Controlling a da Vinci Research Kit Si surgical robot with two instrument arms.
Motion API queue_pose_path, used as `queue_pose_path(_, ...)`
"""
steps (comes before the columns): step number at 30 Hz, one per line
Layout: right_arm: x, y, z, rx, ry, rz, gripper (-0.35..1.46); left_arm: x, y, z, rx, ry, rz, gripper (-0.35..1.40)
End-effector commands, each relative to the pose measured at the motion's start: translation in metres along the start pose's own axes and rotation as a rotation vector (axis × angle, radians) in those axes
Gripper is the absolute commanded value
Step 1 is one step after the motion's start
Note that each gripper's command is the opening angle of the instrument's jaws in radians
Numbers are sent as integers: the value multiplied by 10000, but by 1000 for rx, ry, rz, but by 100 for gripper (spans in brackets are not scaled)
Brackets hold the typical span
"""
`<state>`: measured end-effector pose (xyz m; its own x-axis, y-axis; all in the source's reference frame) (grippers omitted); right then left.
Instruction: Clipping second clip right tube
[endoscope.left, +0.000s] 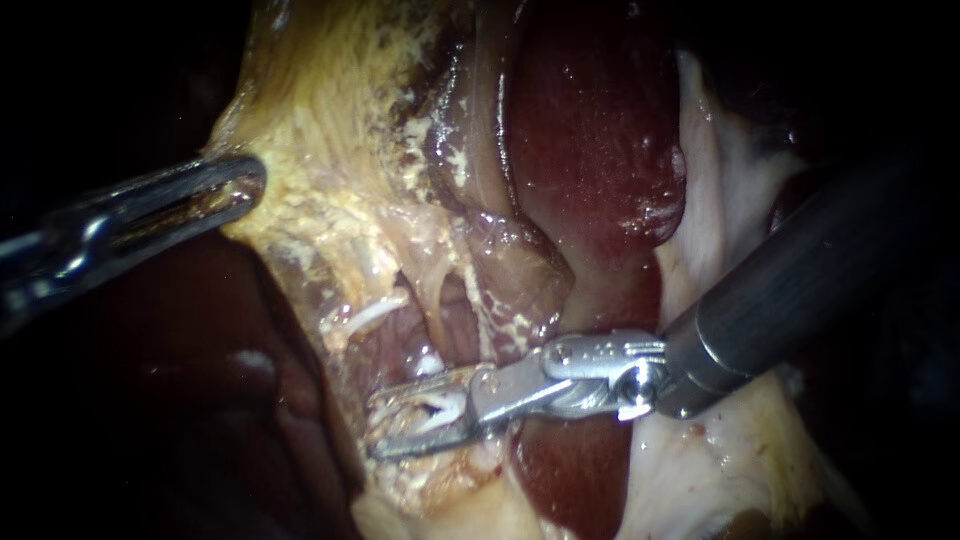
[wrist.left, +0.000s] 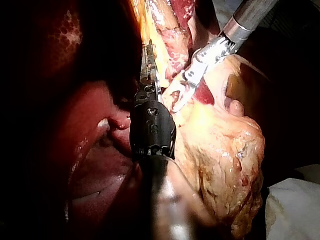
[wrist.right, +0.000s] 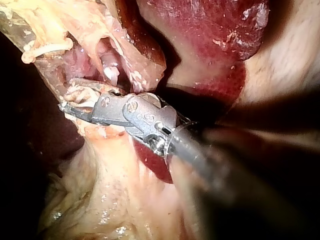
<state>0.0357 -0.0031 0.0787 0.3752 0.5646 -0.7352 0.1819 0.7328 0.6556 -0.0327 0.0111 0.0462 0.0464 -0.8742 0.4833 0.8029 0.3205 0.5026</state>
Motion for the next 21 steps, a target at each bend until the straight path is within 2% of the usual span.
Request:
queue_pose_path(1,1,-1,0,0,0,1,19,0,0,0,0,0,0,-35)
queue_pose_path(21,3,-2,-1,-3,1,2,23,0,0,0,0,0,0,-35)
